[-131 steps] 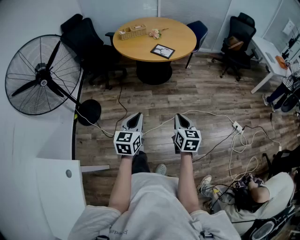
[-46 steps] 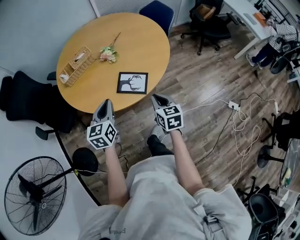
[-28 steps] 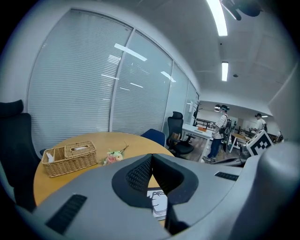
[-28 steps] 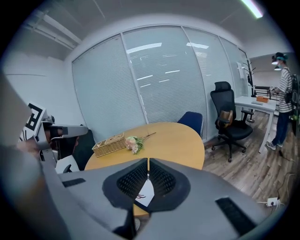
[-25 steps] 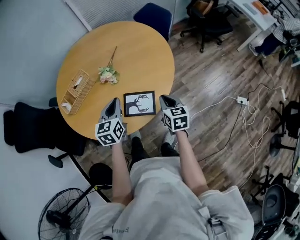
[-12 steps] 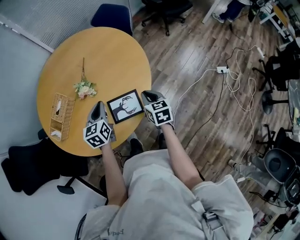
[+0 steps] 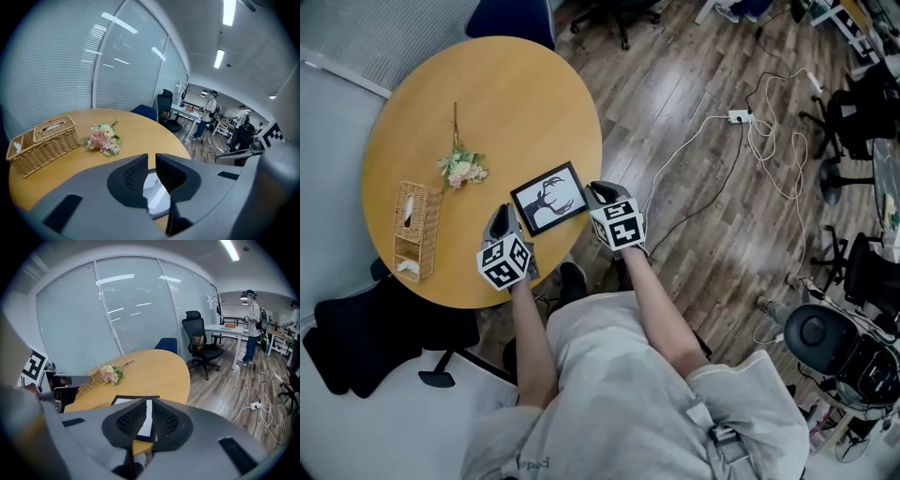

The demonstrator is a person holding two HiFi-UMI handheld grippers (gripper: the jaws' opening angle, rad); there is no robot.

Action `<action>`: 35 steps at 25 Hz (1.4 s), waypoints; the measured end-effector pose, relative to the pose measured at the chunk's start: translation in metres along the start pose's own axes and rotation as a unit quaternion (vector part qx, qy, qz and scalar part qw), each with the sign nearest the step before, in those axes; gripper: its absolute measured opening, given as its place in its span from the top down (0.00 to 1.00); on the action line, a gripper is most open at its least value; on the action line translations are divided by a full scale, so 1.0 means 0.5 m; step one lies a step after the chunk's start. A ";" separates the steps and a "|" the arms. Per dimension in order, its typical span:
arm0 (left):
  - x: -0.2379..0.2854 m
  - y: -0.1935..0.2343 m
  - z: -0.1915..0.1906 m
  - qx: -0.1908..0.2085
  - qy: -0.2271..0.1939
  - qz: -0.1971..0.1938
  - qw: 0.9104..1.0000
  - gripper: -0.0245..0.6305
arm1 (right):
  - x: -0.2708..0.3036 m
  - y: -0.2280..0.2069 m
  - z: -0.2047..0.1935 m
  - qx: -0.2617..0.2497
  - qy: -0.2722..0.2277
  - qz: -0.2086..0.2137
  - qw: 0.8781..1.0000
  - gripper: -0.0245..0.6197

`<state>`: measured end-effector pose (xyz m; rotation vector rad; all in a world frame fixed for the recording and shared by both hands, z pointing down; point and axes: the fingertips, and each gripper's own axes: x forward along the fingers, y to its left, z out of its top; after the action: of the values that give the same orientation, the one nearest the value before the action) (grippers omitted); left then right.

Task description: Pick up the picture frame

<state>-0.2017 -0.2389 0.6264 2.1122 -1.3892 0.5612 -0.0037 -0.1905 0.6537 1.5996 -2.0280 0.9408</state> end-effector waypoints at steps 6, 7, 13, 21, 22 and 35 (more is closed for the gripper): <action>0.029 0.006 -0.079 -0.020 0.044 -0.001 0.999 0.76 | 0.019 -0.014 -0.069 0.014 0.034 -0.007 0.999 0.92; 0.034 0.012 -0.092 -0.022 0.051 0.001 0.998 0.75 | 0.026 -0.013 -0.078 0.015 0.040 -0.006 0.999 0.91; 0.060 0.054 -0.158 -0.053 0.093 0.023 0.994 0.73 | 0.072 -0.011 -0.114 0.018 0.078 0.000 0.997 0.76; 0.104 0.076 -0.213 -0.067 0.145 0.028 0.987 0.70 | 0.136 -0.024 -0.145 0.026 0.116 -0.010 0.993 0.76; 0.108 0.076 -0.220 -0.070 0.150 0.027 0.986 0.70 | 0.142 -0.025 -0.148 0.028 0.120 -0.011 0.992 0.76; 0.149 0.088 -0.263 -0.091 0.183 0.026 0.979 0.70 | 0.213 -0.041 -0.162 0.026 0.148 -0.028 0.988 0.84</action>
<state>-0.2199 -0.2202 0.7819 1.7283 -1.2345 0.7702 -0.0213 -0.2094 0.7866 1.4362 -1.7595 1.1425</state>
